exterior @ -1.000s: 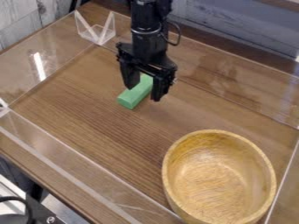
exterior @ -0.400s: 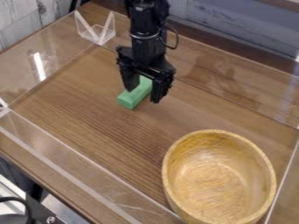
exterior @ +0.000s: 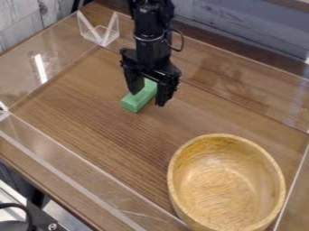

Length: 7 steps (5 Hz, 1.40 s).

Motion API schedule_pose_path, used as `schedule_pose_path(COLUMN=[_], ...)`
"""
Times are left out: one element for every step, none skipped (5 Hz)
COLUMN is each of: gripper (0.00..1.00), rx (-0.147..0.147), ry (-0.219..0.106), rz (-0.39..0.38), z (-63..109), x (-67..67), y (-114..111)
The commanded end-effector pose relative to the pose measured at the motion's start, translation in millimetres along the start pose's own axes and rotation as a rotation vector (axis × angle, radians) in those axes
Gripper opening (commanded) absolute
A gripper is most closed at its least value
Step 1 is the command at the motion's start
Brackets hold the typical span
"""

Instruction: Put the green block in the brown bowl

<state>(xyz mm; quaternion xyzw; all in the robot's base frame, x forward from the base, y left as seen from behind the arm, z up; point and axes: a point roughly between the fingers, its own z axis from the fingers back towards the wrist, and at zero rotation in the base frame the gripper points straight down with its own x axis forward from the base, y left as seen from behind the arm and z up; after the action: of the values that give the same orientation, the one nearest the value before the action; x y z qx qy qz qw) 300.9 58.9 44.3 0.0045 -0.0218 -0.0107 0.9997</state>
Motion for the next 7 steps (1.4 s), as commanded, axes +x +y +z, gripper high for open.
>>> schedule_pose_path(gripper=[1.0,1.0,1.0,1.0,1.0,1.0,1.0], rx=[0.016,0.017,0.017,0.019,0.021,0.02,0.02], ry=[-0.048,-0.038,-0.029,-0.022,-0.016,-0.011,-0.008], rz=[0.01,0.013,0.016,0.021,0.023,0.023,0.02], z=[12.1,10.8,9.7,10.5,11.8,13.3,15.0], x=[7.9,4.3,0.6,-2.6,-5.4,-7.4,-8.7], y=[6,5,4,2,1,-1,-3])
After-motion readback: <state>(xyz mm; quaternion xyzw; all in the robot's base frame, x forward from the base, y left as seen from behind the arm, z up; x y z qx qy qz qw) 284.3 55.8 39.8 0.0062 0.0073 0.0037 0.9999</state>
